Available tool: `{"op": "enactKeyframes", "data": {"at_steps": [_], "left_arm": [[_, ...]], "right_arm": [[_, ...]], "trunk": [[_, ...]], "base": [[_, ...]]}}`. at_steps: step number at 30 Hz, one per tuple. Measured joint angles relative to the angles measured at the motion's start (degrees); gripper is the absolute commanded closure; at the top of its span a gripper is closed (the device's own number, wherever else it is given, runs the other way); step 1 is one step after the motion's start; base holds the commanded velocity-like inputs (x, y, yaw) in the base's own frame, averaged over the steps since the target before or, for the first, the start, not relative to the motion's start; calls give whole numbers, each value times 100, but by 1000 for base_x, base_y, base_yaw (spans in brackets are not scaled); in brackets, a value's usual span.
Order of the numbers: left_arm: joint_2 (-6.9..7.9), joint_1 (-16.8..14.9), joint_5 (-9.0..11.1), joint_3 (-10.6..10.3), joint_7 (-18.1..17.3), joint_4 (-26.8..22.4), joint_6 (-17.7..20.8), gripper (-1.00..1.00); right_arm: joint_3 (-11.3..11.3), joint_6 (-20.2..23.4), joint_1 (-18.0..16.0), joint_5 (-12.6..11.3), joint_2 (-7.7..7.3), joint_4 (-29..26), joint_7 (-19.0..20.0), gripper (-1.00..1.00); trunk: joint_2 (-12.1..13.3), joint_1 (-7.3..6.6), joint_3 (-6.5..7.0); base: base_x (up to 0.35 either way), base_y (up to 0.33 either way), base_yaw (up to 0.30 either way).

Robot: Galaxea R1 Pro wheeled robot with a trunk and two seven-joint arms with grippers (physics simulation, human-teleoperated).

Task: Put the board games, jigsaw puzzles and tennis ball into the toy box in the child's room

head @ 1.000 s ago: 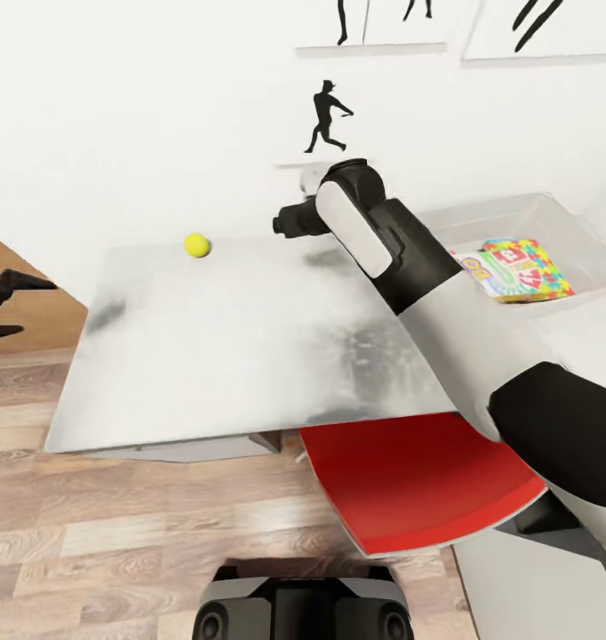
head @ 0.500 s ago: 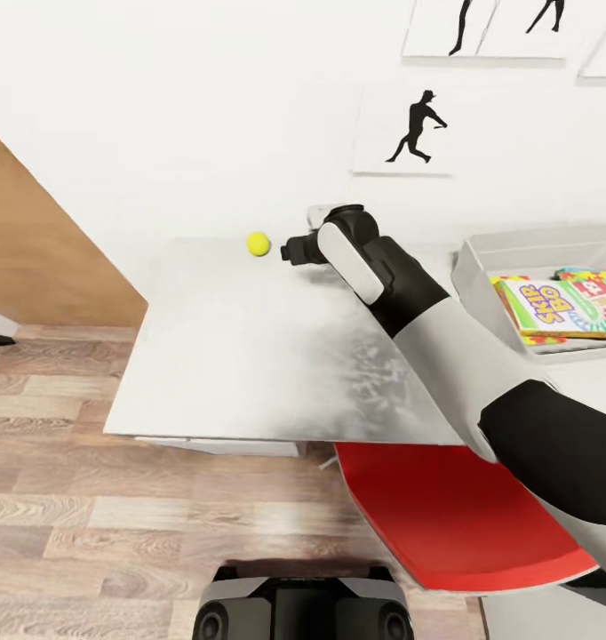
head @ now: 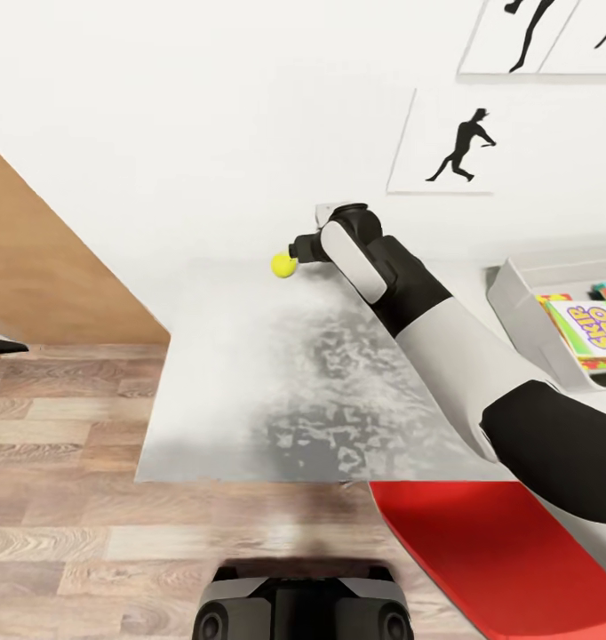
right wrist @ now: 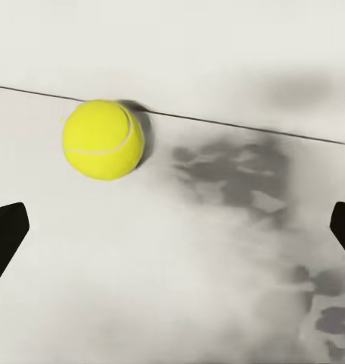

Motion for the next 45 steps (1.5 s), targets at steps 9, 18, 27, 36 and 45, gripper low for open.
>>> {"op": "enactKeyframes", "data": {"at_steps": [9, 18, 27, 36, 45], "left_arm": [[-127, 121, -254, -824, 12, 289, -46, -100], [-386, 310, -998, -930, -26, 492, -64, -100], [-491, 469, -1189, -880, -35, 947, -66, -100], [-788, 1008, -1622, -874, -38, 1380, -69, -100], [-1697, 1732, -4506, -902, -996, 2531, -504, -100]], "right_arm": [[12, -18, 199, -2, -35, 5, -12, -100], [53, -127, 306, -2, -26, 12, 1, -100], [61, -332, 353, -3, -13, 67, 67, -100], [114, -530, 418, -5, 28, 56, 88, -100], [123, -1289, 418, -12, 32, 267, 219, -100]], "trunk": [[0, 2, 0], [0, 2, 0], [0, 2, 0], [0, 2, 0], [0, 2, 0]], "base": [[72, 103, -106], [7, 10, -11], [0, 1, -1], [0, 0, 0], [0, 0, 0]]}}
